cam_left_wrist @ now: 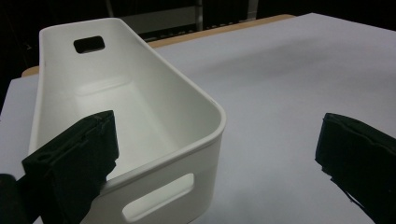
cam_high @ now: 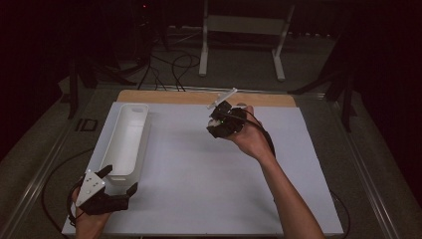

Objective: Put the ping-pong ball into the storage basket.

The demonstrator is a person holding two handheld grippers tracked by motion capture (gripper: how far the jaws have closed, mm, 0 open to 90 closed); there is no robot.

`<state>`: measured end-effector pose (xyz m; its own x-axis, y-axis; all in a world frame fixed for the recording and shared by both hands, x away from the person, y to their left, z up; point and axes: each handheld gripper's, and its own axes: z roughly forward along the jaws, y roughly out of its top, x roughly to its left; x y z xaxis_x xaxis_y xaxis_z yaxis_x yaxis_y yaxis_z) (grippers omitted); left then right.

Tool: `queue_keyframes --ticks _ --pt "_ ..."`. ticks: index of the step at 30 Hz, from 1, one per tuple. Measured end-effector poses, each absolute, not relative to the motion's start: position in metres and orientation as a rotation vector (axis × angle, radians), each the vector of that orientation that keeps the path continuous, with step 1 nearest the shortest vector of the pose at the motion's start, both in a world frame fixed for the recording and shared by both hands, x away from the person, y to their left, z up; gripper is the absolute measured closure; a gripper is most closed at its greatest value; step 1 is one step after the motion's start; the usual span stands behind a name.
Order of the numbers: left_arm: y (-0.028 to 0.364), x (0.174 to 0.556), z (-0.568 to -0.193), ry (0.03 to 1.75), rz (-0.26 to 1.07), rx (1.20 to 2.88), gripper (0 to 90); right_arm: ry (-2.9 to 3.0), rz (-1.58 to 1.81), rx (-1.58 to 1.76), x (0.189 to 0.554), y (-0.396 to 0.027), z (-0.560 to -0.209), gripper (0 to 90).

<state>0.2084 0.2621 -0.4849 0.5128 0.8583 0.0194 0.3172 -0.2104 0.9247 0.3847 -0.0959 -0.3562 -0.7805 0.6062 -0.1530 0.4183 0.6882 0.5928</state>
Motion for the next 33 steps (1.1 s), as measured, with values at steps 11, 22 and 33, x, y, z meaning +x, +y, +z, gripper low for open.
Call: queue_keyframes --ticks 11,22,33 --pt "0.262 0.209 -0.485 0.992 0.685 1.771 0.0 2.569 0.796 0.803 0.385 -0.089 -0.354 50.5" --pt "0.262 0.209 -0.485 0.992 0.685 1.771 0.0 2.573 0.806 0.805 0.387 -0.084 -0.354 50.5" --pt "0.263 0.208 -0.485 0.992 0.685 1.771 0.0 2.577 0.825 0.801 0.387 -0.077 -0.353 50.5"
